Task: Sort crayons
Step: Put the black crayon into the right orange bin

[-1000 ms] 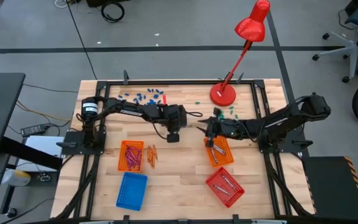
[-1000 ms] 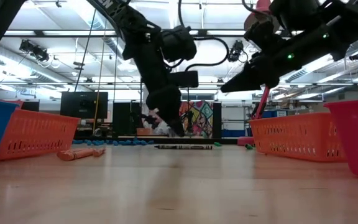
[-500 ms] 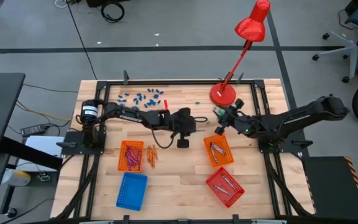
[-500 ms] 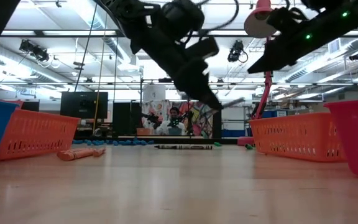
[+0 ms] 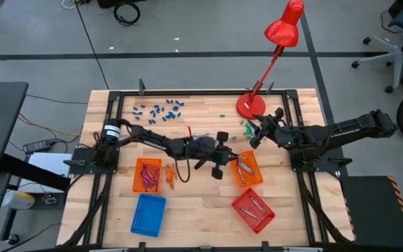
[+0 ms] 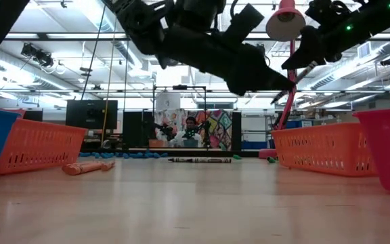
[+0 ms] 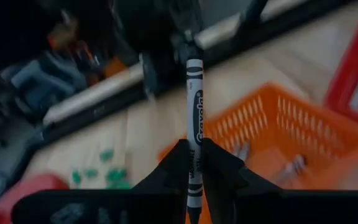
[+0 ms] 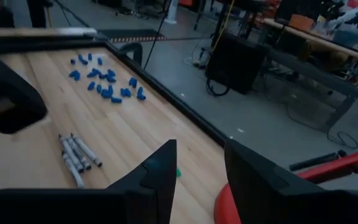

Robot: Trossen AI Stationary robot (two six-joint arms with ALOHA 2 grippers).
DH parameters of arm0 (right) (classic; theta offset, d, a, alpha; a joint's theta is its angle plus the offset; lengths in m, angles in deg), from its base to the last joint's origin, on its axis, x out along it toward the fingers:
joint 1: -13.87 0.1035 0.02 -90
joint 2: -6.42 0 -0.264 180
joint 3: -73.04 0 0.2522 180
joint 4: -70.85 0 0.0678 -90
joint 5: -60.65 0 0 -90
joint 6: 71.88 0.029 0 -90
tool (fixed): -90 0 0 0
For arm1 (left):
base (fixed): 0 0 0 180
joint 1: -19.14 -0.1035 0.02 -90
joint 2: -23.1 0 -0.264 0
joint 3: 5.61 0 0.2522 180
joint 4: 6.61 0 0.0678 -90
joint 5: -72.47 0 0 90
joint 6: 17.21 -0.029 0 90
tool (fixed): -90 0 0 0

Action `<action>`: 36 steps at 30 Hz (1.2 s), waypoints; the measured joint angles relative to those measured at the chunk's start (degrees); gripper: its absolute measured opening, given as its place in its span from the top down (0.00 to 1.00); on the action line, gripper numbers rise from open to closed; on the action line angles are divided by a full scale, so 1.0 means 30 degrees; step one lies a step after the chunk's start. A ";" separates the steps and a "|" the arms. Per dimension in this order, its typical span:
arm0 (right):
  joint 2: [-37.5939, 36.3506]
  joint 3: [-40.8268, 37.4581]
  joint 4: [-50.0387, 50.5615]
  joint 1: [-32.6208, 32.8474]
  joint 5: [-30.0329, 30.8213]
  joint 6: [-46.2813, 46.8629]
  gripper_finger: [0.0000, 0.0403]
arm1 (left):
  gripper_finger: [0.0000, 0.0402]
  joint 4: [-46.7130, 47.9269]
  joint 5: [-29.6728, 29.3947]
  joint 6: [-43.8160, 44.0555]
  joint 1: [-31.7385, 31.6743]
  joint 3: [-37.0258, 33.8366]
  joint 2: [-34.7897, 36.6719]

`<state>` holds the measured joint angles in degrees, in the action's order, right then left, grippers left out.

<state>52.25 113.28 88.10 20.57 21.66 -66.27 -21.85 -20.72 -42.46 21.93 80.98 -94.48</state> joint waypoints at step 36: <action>-0.0127 -0.0001 0.0151 0.0532 -0.0581 0.0080 0.65 | 0.74 -0.4522 0.2473 -0.8518 0.0093 0.0025 -0.3338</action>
<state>51.87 113.28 88.55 22.16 19.92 -66.03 -35.41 -13.30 -68.01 22.21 81.05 -104.49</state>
